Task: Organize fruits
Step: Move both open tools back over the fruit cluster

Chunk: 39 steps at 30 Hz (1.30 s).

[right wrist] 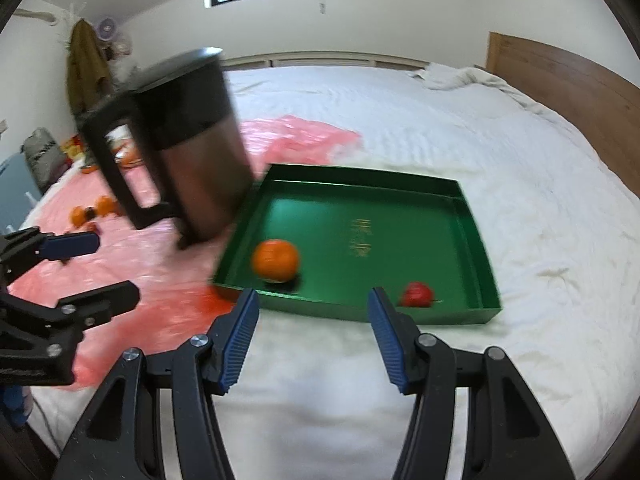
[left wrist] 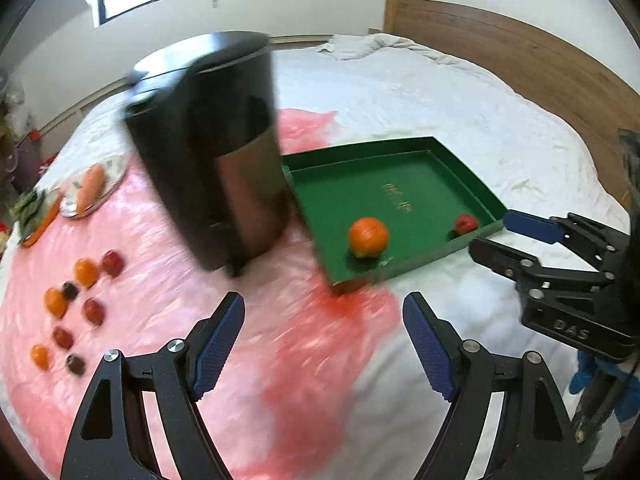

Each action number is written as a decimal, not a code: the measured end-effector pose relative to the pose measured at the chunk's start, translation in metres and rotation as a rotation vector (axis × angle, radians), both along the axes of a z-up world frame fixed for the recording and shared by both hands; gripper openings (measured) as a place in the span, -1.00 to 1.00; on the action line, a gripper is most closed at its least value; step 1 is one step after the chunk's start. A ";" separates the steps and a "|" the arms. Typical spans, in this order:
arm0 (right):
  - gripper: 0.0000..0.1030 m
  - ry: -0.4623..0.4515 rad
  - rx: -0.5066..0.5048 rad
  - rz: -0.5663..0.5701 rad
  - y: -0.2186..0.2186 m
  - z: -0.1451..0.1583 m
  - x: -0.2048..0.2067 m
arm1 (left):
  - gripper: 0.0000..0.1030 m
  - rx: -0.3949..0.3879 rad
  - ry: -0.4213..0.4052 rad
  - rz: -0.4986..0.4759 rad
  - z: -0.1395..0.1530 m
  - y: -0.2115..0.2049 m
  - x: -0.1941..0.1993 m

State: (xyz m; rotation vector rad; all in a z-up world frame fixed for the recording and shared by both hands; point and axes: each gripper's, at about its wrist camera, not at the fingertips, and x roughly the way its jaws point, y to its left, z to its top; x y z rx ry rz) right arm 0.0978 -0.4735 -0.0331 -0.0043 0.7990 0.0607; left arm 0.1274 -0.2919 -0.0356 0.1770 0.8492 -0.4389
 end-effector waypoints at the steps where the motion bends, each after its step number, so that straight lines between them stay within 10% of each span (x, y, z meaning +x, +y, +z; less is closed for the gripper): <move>1: 0.74 -0.004 0.002 0.011 0.007 0.003 -0.004 | 0.49 -0.001 -0.004 0.011 0.002 0.009 -0.005; 25: 0.74 -0.018 0.070 0.334 0.172 0.016 -0.026 | 0.49 -0.039 -0.010 0.388 -0.019 0.227 -0.030; 39: 0.73 0.022 0.080 0.492 0.252 -0.004 0.040 | 0.32 -0.095 0.036 0.400 -0.048 0.282 0.011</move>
